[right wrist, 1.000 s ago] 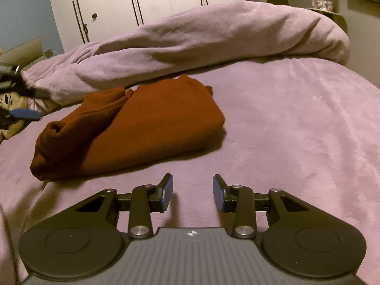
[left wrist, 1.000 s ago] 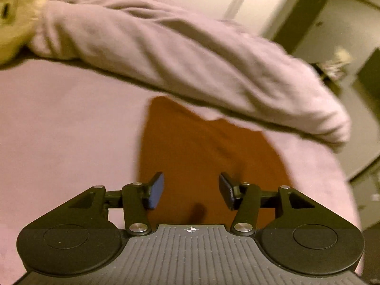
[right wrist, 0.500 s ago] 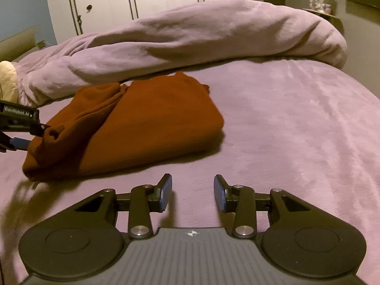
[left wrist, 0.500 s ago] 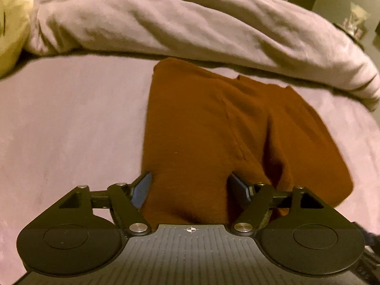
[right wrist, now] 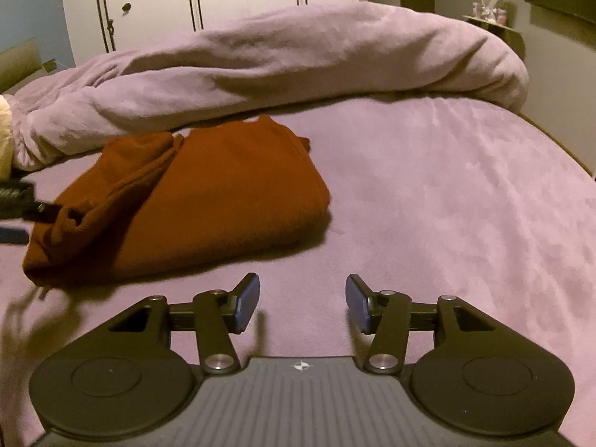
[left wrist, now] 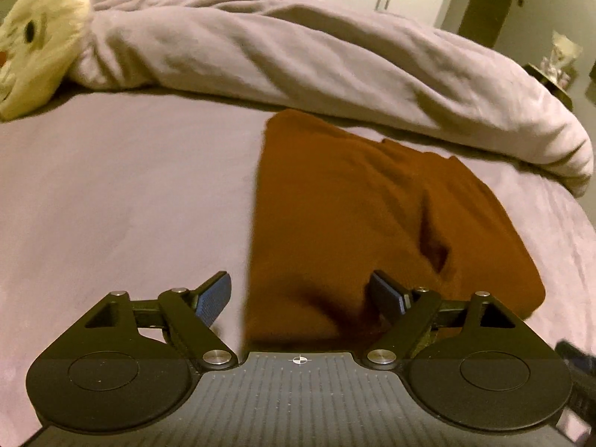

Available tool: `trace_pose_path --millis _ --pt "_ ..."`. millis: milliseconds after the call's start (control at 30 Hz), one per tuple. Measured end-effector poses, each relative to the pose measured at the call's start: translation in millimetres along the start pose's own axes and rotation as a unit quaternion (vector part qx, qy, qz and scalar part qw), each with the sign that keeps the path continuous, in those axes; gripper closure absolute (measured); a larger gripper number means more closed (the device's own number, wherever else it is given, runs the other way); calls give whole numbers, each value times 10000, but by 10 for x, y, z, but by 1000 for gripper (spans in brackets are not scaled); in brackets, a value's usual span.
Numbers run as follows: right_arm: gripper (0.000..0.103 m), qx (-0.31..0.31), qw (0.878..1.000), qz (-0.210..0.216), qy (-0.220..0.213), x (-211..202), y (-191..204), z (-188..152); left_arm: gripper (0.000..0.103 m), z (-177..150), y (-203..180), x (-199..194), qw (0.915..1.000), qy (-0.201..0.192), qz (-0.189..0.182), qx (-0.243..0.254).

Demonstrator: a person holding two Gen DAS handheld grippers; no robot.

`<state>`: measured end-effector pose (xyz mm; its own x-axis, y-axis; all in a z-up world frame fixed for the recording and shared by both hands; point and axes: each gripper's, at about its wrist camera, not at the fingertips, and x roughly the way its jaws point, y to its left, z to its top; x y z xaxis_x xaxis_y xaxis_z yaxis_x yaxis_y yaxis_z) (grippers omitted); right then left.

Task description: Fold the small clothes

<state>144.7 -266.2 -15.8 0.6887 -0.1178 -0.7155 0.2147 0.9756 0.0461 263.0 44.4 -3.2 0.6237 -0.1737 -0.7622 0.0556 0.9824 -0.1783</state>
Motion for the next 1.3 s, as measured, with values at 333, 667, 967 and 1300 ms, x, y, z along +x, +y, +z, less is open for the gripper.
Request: trace_pose_path --millis 333,667,967,1300 --pt "36 414 9829 1783 219 305 543 575 14 -365 531 -317 9991 74 335 -235" --pt "38 1127 9543 2383 1408 1311 946 982 13 -586 729 -346 9980 239 484 -331" --pt "39 772 9589 2363 1364 1452 1251 1114 12 -631 710 -316 9975 376 503 -311" --pt "89 -2038 9622 1699 -611 635 1581 1336 11 -631 634 -424 9980 357 502 -147"
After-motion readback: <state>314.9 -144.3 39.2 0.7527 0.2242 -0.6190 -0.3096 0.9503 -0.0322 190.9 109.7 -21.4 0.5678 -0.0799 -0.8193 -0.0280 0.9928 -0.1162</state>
